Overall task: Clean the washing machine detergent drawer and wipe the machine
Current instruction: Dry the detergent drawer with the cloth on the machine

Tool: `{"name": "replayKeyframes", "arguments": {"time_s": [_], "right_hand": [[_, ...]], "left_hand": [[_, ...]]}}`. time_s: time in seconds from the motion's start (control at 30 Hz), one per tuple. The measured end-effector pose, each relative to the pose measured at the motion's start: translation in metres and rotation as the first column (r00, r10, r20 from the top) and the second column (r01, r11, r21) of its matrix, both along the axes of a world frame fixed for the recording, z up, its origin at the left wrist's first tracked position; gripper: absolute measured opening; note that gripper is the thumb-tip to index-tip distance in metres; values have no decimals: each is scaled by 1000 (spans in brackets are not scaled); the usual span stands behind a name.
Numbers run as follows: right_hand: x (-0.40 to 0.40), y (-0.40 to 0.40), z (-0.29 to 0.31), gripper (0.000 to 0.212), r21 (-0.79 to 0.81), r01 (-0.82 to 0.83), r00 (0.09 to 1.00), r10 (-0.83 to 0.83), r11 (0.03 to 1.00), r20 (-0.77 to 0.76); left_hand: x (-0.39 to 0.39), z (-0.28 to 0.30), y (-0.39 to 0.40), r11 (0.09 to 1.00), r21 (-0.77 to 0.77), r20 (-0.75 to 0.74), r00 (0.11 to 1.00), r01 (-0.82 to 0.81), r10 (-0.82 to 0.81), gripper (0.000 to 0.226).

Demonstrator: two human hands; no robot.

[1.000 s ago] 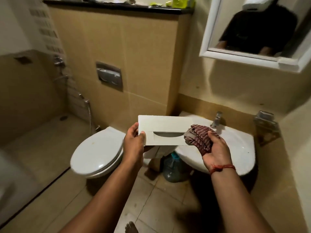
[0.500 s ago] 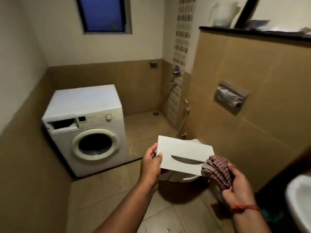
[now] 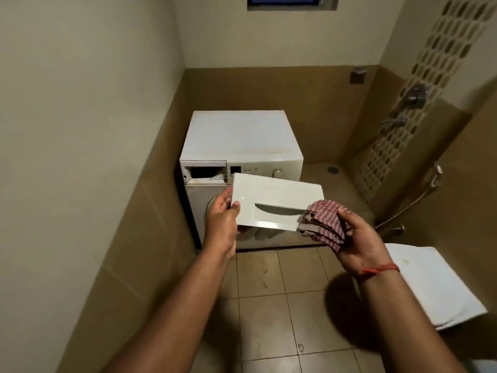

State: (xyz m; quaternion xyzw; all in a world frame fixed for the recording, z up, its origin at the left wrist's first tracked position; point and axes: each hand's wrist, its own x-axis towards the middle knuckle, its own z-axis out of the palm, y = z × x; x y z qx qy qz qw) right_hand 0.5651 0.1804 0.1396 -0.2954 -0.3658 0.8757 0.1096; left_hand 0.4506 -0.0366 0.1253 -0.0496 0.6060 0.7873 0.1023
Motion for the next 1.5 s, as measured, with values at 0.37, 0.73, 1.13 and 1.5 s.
{"name": "replayKeyframes", "arguments": {"time_s": [0.37, 0.73, 1.13, 1.5], "right_hand": [[-180, 29, -9, 34, 141, -55, 997, 62, 989, -48], [-370, 163, 3, 30, 62, -150, 983, 156, 987, -100], [-502, 191, 0, 50, 125, -83, 989, 97, 989, -112], [-555, 137, -3, 33, 317, -17, 998, -3, 948, 63]], "left_hand": [[-145, -1, 22, 992, 46, -20, 992, -120, 121, 45], [-302, 20, 143, 963, 53, -39, 963, -264, 266, 43], [-427, 24, 178, 974, 77, 10, 977, -211, 211, 48], [-501, 0, 133, 994, 102, 104, 994, 31, -41, 58]]}}
